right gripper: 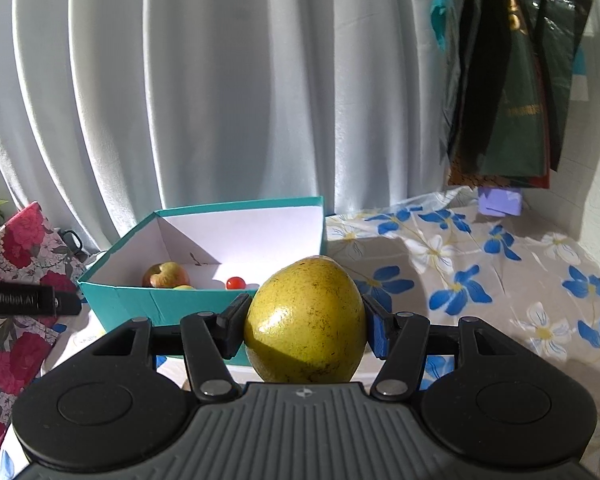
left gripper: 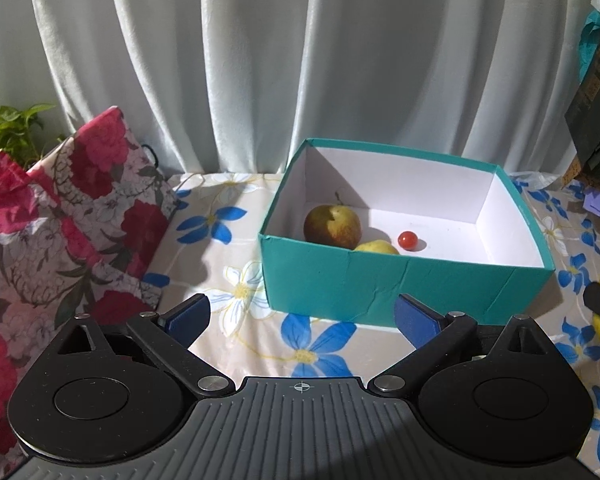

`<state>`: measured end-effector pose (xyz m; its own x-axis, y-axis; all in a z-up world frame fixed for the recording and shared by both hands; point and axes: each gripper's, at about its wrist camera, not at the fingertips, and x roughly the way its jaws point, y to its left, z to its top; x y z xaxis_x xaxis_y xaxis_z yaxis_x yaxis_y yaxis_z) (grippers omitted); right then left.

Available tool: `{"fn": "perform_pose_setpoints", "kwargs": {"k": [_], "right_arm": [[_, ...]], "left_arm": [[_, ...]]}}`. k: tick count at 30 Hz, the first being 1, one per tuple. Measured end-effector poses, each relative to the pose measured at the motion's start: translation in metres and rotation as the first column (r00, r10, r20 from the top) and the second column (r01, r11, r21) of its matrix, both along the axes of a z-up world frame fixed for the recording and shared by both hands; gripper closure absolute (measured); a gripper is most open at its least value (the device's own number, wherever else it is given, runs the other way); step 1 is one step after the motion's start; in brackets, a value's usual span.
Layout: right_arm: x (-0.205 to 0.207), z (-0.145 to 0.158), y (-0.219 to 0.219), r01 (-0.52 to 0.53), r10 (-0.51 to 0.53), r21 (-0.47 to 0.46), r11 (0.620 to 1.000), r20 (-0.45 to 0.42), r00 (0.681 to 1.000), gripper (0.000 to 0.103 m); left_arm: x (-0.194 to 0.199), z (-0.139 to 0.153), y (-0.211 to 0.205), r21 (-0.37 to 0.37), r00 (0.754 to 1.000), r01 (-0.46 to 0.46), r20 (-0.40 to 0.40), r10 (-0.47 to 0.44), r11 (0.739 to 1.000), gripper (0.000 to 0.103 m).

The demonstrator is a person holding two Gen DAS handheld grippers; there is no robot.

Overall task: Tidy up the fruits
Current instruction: 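Lower the held pear into the teal box with the right tool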

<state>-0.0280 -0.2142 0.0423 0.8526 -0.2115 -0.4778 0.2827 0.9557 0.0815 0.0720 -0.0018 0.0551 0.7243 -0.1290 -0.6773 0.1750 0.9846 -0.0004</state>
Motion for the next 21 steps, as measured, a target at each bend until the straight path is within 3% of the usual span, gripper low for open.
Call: {"fn": "perform_pose_setpoints", "kwargs": {"k": [7,21], "right_arm": [[0.019,0.012,0.001,-0.043,0.044,-0.027,0.999,0.037,0.998,0.045],[0.081,0.004,-0.001,-0.109,0.11,-0.047,0.993,0.035,0.993,0.045]], "left_arm": [[-0.004,-0.007,0.015,-0.02,0.997,-0.054,-0.06,0.053,0.998,0.002],[-0.015,-0.008,0.04,0.006,0.982,-0.173,-0.082,0.173,0.985,0.002]]}}
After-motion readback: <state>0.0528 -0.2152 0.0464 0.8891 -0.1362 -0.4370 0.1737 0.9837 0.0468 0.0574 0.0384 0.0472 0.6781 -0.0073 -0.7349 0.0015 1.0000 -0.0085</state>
